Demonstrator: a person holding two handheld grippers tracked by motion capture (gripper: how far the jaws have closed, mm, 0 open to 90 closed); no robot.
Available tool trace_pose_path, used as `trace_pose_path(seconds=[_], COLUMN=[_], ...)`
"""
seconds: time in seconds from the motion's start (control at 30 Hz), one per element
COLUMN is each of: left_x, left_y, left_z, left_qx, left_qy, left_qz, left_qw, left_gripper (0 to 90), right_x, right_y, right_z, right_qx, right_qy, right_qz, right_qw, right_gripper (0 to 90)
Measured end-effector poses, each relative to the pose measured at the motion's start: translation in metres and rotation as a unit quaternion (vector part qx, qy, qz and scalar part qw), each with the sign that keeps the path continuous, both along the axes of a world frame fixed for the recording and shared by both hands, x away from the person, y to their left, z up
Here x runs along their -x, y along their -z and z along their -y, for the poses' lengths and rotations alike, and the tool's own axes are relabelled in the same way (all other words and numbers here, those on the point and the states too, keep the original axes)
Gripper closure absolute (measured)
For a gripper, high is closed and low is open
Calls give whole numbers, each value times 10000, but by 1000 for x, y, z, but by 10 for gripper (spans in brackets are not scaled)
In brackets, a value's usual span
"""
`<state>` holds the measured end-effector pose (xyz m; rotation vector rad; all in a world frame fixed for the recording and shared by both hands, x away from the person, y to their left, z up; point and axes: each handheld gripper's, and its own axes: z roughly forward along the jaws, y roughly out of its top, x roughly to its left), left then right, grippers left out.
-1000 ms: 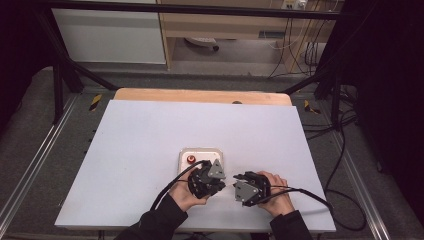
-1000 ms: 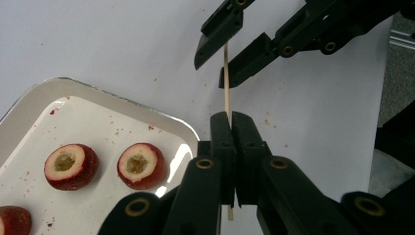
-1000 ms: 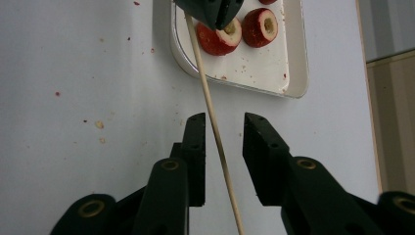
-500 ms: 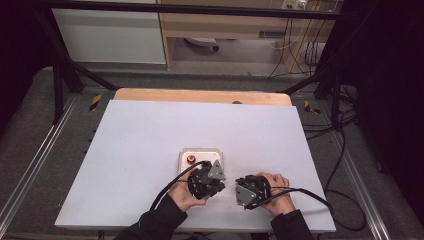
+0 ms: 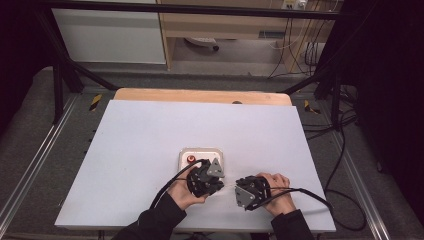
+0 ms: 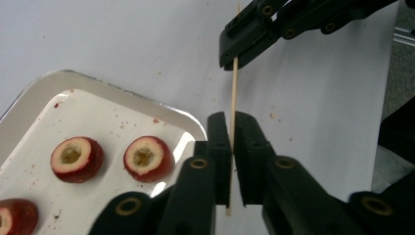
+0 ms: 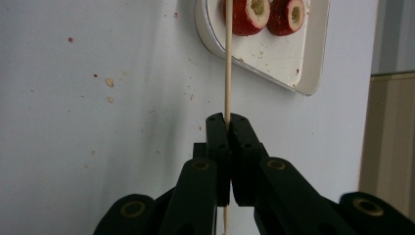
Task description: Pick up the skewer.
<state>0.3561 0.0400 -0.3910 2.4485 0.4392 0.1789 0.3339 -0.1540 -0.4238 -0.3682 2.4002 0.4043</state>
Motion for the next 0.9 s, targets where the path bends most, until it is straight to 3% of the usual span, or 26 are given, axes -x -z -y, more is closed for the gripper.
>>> trace_pose_path(seconds=[0.17,0.33,0.4,0.7,0.8,0.9], left_x=[-4,-8,-8,-7,-6,-5], left_y=[-2,-3,-1,5,6,6], left_z=[0,6,10,18,18,18], left_qx=[-230,-623,-690,-996,-1028,-1010], left_qy=[-22,39,58,152,110,90], left_qz=[-187,-403,-464,-402,-364,-321], left_qw=[9996,9972,9965,9941,9940,9943], left_gripper=[810,831,842,879,883,886], right_x=[-1,0,1,4,4,4], right_y=[-3,-7,-9,-10,-11,-12], right_z=[-4,-10,-12,-20,-21,-20], right_qx=[157,372,457,809,823,701], right_qy=[-19,-55,-95,-217,-273,-123], right_qz=[114,193,255,415,438,358], right_qw=[9998,9991,9986,9956,9953,9968], right_gripper=[889,888,887,886,885,857])
